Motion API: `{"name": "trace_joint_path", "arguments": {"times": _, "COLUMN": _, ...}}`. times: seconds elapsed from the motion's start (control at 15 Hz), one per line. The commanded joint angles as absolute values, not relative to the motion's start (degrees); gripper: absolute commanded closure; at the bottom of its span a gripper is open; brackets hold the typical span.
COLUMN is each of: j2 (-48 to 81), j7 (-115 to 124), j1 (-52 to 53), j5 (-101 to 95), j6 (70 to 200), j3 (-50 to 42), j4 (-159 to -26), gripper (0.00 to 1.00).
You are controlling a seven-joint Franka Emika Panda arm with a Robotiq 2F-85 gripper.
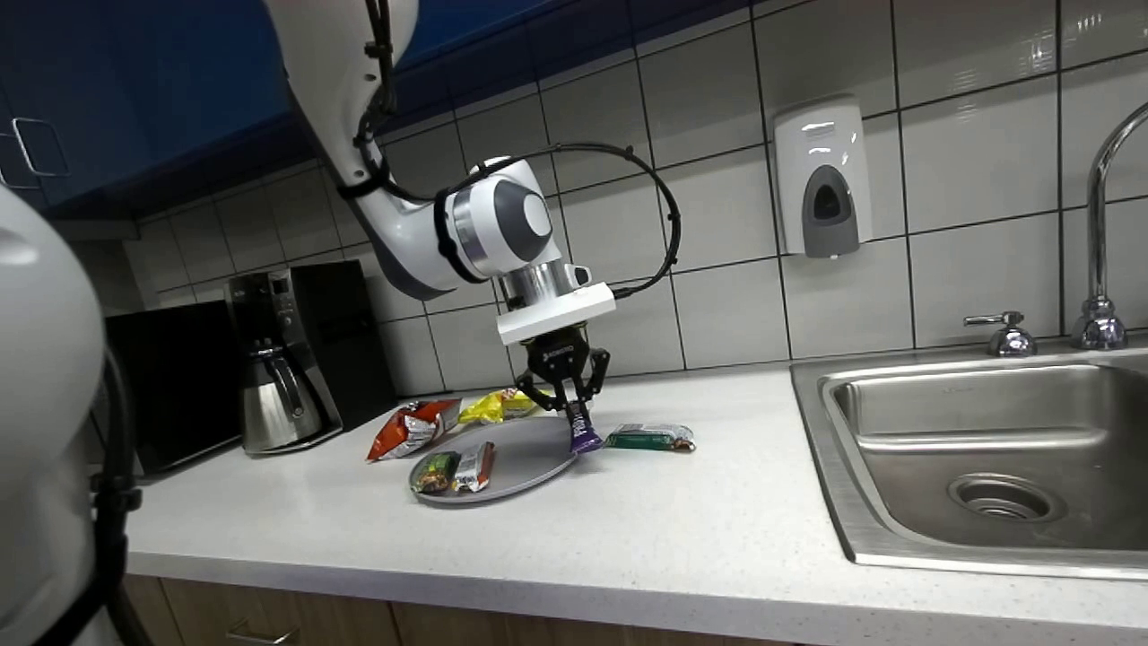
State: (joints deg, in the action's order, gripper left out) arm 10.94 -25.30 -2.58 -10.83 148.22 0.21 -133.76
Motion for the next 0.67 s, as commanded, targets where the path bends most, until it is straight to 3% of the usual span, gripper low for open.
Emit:
{"name": "trace_joint_path", "arguments": {"times": 0.0, "j2": 13.42, "j7": -27.27, "j1": -2.24, "j5": -9.11, "j6": 145.17, "j3": 2.08, "j4": -129.54, "gripper": 0.96}}
{"name": "trace_joint_path", "arguments": {"times": 0.6, "j2": 14.48, "j7": -26.42, "j1": -0.6, "j5": -8.76, "j6": 142.75, "j3": 5.2, "j4": -126.91, "gripper": 0.96}}
